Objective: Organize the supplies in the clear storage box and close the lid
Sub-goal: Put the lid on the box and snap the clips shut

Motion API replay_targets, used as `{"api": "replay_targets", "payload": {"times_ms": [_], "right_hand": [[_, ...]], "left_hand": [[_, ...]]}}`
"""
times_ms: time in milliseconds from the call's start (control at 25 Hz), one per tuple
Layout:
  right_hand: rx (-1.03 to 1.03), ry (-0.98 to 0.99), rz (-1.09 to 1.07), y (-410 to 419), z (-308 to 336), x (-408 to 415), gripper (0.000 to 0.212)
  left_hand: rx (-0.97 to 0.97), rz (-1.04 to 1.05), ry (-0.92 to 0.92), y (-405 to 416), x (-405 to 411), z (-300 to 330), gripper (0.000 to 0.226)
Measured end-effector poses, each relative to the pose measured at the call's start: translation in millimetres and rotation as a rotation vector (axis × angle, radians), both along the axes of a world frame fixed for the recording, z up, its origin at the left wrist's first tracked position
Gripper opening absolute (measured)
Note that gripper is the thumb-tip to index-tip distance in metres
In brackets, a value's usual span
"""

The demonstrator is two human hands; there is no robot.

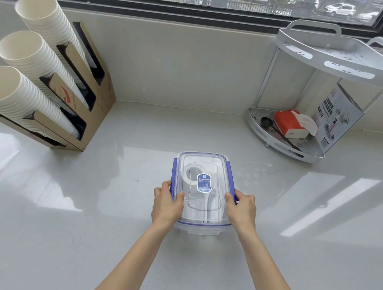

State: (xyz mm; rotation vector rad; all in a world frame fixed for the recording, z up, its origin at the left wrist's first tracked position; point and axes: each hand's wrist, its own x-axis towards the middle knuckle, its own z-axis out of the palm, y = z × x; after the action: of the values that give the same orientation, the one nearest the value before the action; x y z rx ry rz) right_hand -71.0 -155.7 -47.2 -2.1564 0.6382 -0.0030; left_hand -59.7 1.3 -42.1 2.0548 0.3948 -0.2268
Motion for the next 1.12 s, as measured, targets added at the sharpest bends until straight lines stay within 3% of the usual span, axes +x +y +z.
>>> {"api": "replay_targets", "payload": {"times_ms": [320,520,600,880,1120], "right_hand": [[-0.009,0.024,0.026,-0.2,0.2,1.0,0.033],[0.048,0.057,0.062,-6.6,2.6,-4.3,0.040],[0.126,0.071,0.110,-8.6,5.3,-9.8,0.042],[0.306,-0.007,0.084,-25.6,28.9,-12.7,0.025],[0.307,-0.184,0.050,-60.0,72.2,8.1,0.038]], "left_hand": [[0.006,-0.031,-0.060,0.5,1.8,-0.7,0.038],[-0.446,0.021,0.226,16.6,7.7,10.9,0.048],[-0.490,0.015,0.298,19.9,10.6,12.9,0.050],[-0.517,-0.059,0.270,18.9,18.4,24.0,0.048],[-0.620,-0.168,0.163,-2.1,33.4,63.4,0.047]]}}
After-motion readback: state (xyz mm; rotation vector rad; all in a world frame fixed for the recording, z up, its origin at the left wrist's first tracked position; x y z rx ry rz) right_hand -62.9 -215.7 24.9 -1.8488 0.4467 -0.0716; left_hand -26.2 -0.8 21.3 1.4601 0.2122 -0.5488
